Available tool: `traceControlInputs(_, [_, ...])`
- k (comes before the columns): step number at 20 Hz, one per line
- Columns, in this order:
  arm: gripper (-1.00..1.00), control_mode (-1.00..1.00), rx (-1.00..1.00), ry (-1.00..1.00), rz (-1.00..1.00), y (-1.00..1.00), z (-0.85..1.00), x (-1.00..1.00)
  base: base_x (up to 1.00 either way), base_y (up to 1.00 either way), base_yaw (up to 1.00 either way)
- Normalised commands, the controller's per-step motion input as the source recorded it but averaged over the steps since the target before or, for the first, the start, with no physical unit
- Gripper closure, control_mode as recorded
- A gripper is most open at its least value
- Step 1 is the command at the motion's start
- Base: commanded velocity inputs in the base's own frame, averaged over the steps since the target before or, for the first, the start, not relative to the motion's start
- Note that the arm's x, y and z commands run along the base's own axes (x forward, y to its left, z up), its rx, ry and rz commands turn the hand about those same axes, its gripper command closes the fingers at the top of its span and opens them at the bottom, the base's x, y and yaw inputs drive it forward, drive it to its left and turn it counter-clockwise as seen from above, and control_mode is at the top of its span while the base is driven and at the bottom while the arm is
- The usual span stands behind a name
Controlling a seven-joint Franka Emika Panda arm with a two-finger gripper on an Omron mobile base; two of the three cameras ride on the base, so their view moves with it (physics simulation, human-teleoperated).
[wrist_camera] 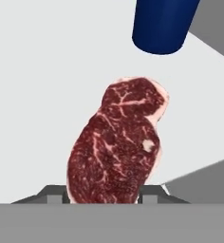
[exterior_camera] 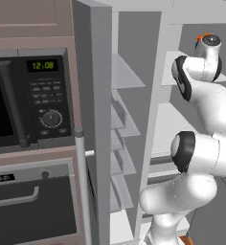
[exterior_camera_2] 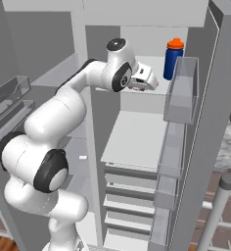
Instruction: There's a steak in the fridge that needs to be moved to the freezer for freezing. Pick up the steak from the fridge, place it on any shelf in the freezer, and close the fridge and freezer doors when done.
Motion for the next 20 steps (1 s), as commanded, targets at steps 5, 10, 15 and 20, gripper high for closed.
traceControlInputs(5, [1.0, -1.0, 0.0, -0.09, 0.0, 0.3, 0.15, -1.0, 0.0, 0.0, 0.0])
traceControlInputs(10, [1.0, -1.0, 0.0, -0.11, 0.02, 0.32, 0.37, -1.0, 0.0, 0.0, 0.0])
traceControlInputs(15, [1.0, -1.0, -0.05, 0.0, 0.1, 0.32, 0.54, -1.0, 0.0, 0.0, 0.0])
traceControlInputs(20, [1.0, -1.0, -0.07, 0.06, 0.16, 0.47, 0.52, -1.0, 0.0, 0.0, 0.0])
